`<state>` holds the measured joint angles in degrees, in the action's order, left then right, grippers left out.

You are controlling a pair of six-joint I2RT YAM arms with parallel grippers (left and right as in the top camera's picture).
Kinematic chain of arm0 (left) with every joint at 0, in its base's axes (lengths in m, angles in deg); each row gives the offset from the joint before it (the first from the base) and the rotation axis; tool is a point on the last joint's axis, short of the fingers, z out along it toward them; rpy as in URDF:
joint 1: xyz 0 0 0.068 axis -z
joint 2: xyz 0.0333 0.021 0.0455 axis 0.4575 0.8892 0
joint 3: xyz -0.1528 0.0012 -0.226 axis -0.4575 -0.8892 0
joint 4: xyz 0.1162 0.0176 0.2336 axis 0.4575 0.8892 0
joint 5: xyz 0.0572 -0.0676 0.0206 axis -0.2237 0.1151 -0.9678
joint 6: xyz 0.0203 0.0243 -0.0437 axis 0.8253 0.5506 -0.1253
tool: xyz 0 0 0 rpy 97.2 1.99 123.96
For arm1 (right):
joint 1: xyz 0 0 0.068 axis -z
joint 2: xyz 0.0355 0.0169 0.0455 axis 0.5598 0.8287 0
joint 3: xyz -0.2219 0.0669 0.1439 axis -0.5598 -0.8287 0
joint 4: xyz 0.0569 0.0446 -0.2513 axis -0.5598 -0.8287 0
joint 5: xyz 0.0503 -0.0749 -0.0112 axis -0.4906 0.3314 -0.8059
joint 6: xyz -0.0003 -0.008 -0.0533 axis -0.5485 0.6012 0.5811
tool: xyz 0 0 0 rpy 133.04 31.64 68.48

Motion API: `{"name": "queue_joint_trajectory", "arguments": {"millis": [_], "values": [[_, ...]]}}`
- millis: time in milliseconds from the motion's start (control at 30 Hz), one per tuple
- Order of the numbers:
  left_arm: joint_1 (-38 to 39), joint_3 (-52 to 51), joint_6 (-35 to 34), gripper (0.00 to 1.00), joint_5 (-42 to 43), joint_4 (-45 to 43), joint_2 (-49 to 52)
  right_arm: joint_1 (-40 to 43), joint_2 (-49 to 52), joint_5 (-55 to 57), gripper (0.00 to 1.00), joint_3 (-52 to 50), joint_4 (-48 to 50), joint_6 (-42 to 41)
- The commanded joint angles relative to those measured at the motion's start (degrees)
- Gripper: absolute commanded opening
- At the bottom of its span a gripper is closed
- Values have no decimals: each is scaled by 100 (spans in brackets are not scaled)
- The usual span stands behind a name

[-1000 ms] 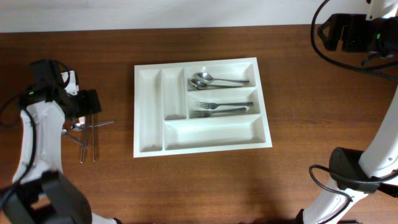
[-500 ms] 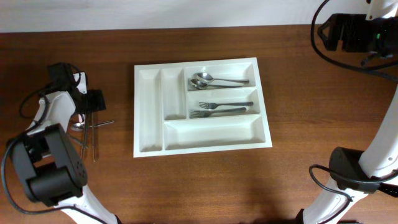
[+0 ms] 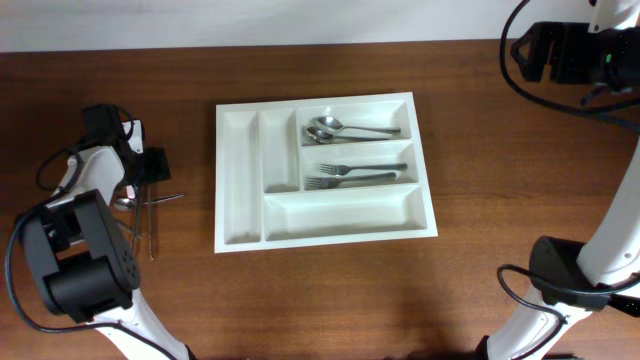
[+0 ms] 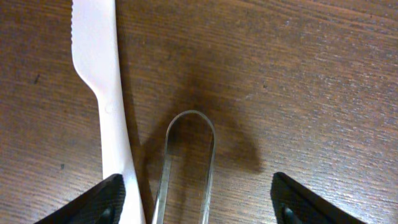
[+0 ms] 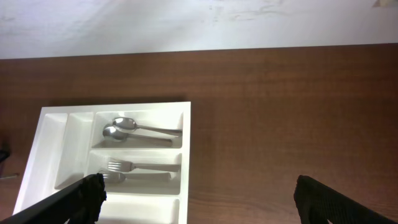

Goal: Pack container
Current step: 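Lower the left gripper onto the metal tongs and grasp them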

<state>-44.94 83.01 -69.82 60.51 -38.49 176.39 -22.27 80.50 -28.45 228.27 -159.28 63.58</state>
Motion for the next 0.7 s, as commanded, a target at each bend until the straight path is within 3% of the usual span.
{"name": "queue_joint_trajectory", "arguments": {"millis": [0,400,500,567,667], "values": [[-20,52,85,71,48,55,256,22,35,9,99,63,17,-66],[-20,52,90,56,44,-42,369,22,35,9,99,63,17,-66],[-20,52,87,39,76,-76,404,22,35,9,99,63,17,-66],[-20,52,85,20,138,-59,409,22,35,9,99,63,17,-66],[-20,52,85,5,133,-57,409,22,35,9,99,63,17,-66]]}}
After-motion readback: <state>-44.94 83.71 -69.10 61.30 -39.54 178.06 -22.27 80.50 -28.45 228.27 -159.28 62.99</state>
